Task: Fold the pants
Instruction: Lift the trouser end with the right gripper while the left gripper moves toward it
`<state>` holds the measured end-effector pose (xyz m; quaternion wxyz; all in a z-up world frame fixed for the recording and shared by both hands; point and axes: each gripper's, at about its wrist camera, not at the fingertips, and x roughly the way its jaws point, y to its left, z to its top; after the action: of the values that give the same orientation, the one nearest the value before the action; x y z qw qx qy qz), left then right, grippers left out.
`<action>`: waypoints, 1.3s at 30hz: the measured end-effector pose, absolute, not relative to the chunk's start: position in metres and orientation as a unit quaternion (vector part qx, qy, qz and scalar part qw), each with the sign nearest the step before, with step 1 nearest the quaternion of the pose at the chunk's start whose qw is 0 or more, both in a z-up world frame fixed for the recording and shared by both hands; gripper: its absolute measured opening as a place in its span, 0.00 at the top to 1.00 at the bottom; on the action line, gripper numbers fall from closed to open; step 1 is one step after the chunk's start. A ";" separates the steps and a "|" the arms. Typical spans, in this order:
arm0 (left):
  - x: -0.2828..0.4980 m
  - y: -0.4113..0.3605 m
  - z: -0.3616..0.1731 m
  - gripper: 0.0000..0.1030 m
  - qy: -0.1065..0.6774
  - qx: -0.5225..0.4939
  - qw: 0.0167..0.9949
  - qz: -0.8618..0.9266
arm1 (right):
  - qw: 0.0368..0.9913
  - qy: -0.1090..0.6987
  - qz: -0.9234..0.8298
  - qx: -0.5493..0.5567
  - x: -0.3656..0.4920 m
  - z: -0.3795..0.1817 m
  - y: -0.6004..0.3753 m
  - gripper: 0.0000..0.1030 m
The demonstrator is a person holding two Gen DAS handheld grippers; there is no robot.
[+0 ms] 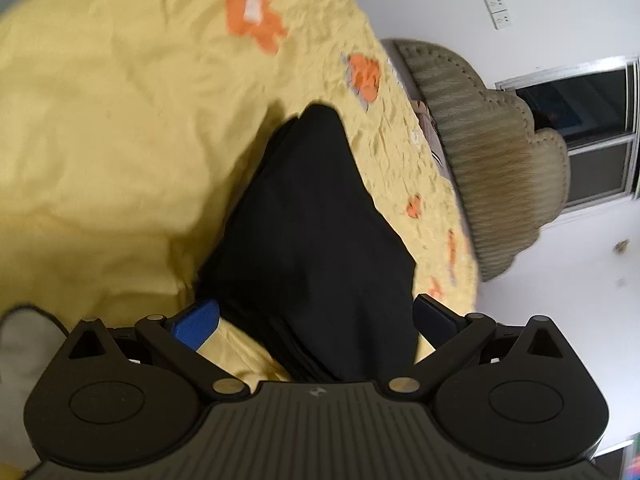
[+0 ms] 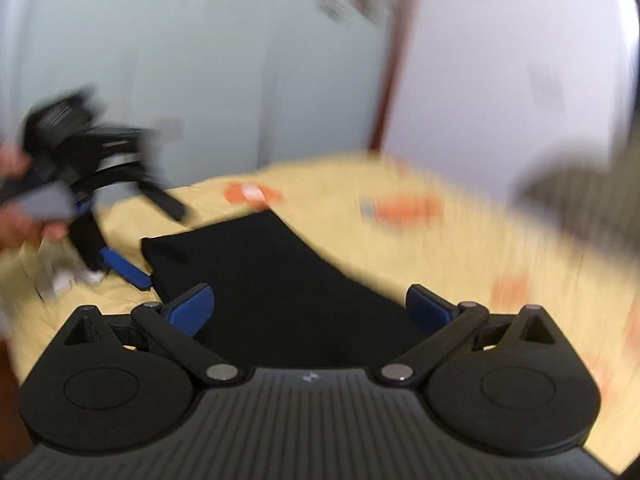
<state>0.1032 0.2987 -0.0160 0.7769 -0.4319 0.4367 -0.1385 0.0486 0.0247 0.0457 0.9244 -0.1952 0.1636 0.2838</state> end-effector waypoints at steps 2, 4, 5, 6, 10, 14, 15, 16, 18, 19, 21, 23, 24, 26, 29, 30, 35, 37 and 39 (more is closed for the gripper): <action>0.095 0.299 0.001 0.00 0.413 -0.398 0.811 -0.116 | 0.907 0.119 0.290 -0.281 0.031 0.035 0.067 0.05; 0.086 0.302 0.015 0.00 0.392 -0.372 0.835 -0.103 | 0.888 0.087 0.300 -0.336 0.017 0.022 0.100 0.14; 0.081 0.305 0.021 0.00 0.385 -0.361 0.844 -0.091 | 0.879 0.075 0.303 -0.361 0.013 0.015 0.114 0.19; 0.077 0.307 0.025 0.00 0.382 -0.351 0.852 -0.077 | 0.871 0.064 0.302 -0.383 0.010 0.008 0.125 0.20; 0.063 0.314 0.030 0.00 0.375 -0.312 0.872 -0.036 | 0.848 0.054 0.285 -0.443 0.011 -0.013 0.152 0.32; 0.057 0.318 0.029 0.00 0.373 -0.301 0.878 -0.024 | 0.829 0.070 0.277 -0.481 0.013 -0.026 0.165 0.33; 0.056 0.318 0.029 0.00 0.370 -0.299 0.879 -0.023 | 0.826 0.075 0.280 -0.483 0.013 -0.026 0.167 0.33; 0.055 0.317 0.028 0.00 0.368 -0.297 0.881 -0.021 | 0.822 0.079 0.281 -0.488 0.013 -0.027 0.168 0.33; 0.054 0.316 0.028 0.00 0.366 -0.290 0.884 -0.016 | 0.812 0.092 0.280 -0.503 0.017 -0.033 0.174 0.33; 0.053 0.315 0.029 0.00 0.366 -0.285 0.886 -0.015 | 0.808 0.101 0.279 -0.509 0.019 -0.035 0.176 0.33; 0.053 0.314 0.028 0.00 0.368 -0.277 0.887 -0.014 | 0.804 0.111 0.264 -0.522 0.023 -0.042 0.180 0.32; 0.054 0.313 0.026 0.00 0.370 -0.278 0.887 -0.015 | 0.803 0.118 0.259 -0.523 0.026 -0.045 0.183 0.31; 0.053 0.313 0.026 0.00 0.369 -0.280 0.886 -0.016 | 0.804 0.112 0.253 -0.526 0.026 -0.046 0.184 0.30; 0.053 0.314 0.024 0.00 0.369 -0.285 0.884 -0.015 | 0.804 0.095 0.243 -0.535 0.026 -0.049 0.186 0.35; 0.052 0.317 0.021 0.00 0.370 -0.292 0.882 -0.010 | 0.801 0.076 0.241 -0.543 0.018 -0.055 0.186 0.65; 0.052 0.318 0.020 0.00 0.371 -0.295 0.881 -0.009 | 0.801 0.076 0.242 -0.542 0.018 -0.058 0.187 0.72; 0.055 0.319 0.017 0.00 0.376 -0.318 0.870 -0.036 | 0.834 0.126 0.271 -0.464 0.031 -0.040 0.177 0.79; 0.060 0.320 0.015 0.00 0.379 -0.336 0.860 -0.058 | 0.856 0.174 0.294 -0.388 0.048 -0.024 0.166 0.79; 0.064 0.320 0.012 0.00 0.380 -0.358 0.850 -0.069 | 0.871 0.214 0.311 -0.316 0.064 -0.011 0.154 0.79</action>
<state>0.0635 0.3201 0.0119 0.8503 -0.3579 0.3797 -0.0690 0.0636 0.1541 -0.0115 0.8707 -0.3155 0.2138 0.3108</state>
